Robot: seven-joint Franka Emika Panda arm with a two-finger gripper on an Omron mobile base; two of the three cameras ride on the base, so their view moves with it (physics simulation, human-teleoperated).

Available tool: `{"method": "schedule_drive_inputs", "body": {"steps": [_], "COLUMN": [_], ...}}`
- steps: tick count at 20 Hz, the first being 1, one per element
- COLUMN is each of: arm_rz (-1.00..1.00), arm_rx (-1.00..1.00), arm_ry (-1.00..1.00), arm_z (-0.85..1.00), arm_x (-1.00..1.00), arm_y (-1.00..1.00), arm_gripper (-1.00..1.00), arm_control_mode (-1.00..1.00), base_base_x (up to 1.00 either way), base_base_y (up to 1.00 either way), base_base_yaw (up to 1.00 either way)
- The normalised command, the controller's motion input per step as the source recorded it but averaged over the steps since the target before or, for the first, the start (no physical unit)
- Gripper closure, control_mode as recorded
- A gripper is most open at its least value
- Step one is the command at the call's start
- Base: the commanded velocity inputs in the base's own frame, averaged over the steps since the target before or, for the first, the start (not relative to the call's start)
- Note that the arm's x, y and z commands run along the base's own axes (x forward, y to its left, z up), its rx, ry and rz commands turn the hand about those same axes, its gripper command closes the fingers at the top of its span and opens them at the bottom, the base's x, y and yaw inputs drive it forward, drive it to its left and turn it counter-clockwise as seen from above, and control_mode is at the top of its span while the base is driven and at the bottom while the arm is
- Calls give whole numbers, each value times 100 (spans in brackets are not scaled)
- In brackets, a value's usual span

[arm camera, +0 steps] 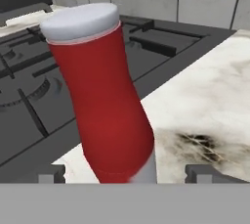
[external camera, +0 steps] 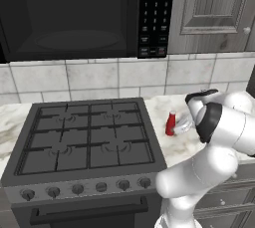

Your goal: Take 2 condiments from the cabinet and move them on the counter near the stove.Make sure the condiments are lined up with each other, next to each other.

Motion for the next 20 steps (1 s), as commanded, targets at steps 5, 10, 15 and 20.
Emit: {"method": "schedule_drive_inputs", "body": {"steps": [5,10,15,20], "arm_rz": [0,0,0,0], "arm_rx": [0,-2,-2,-1], "arm_ry": [-11,-20,-16,-8], "arm_z": [3,34,55,76], "arm_x": [-44,-51,-30,-39], "arm_y": [7,0,0,0], "arm_gripper": [-100,-100,-100,-100], "arm_control_mode": [-100,-100,-100,-100], "base_base_x": [0,0,0,0], "base_base_y": [0,0,0,0], "base_base_yaw": [0,0,0,0]}}
